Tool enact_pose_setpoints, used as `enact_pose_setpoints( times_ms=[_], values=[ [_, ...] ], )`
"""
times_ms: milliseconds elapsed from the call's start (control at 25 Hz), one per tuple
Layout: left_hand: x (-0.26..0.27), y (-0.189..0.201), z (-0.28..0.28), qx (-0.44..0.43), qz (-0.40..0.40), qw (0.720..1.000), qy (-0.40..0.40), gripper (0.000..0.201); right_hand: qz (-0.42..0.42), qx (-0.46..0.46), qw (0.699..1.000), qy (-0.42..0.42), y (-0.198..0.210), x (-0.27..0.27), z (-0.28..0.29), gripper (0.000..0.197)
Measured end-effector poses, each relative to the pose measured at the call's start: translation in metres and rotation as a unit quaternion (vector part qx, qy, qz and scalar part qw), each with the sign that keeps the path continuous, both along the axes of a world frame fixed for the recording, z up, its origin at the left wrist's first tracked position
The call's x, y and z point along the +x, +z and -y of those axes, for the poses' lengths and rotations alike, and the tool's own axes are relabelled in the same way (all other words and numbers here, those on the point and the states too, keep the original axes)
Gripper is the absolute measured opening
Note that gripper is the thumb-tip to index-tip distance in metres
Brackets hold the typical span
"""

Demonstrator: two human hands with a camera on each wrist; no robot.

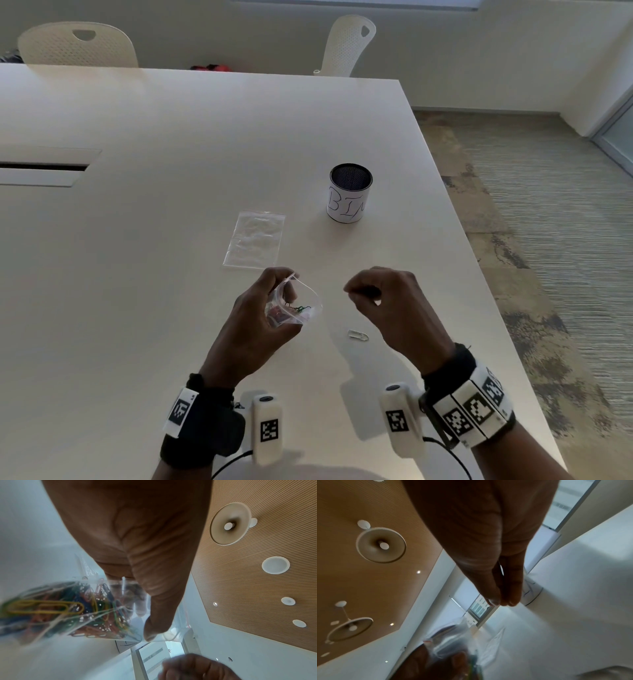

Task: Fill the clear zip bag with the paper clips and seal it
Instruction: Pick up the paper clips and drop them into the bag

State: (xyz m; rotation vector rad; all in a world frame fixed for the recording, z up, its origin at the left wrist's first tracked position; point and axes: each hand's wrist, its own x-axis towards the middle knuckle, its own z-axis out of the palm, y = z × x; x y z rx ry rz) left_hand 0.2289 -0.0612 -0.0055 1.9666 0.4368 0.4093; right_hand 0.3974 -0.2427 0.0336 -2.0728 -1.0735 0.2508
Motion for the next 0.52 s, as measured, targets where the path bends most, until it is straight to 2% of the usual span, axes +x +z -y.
enact_pose_setpoints(
  times_ms=[120, 200, 320, 400, 520],
  values=[
    [0.002, -0.003, 0.001, -0.007, 0.003, 1.0, -0.003, 0.056, 0.013, -0.118, 0.993, 0.02, -0.018, 0.001, 0.018, 0.003],
    [0.004, -0.004, 0.001, 0.0, 0.004, 1.0, -0.004, 0.055, 0.024, -0.169, 0.985, 0.025, -0.028, -0.007, 0.023, 0.004],
    [0.004, -0.005, 0.001, 0.003, 0.004, 1.0, -0.006, 0.055, 0.04, -0.18, 0.983, 0.014, -0.038, -0.017, 0.02, 0.002],
    [0.003, -0.004, 0.001, 0.008, 0.0, 1.0, -0.006, 0.056, 0.028, -0.188, 0.982, 0.009, -0.041, -0.019, 0.017, 0.009],
    [0.0, -0.002, 0.001, 0.012, -0.002, 1.0, -0.006, 0.055, 0.018, -0.222, 0.975, 0.017, -0.041, -0.018, 0.015, 0.009]
  ],
)
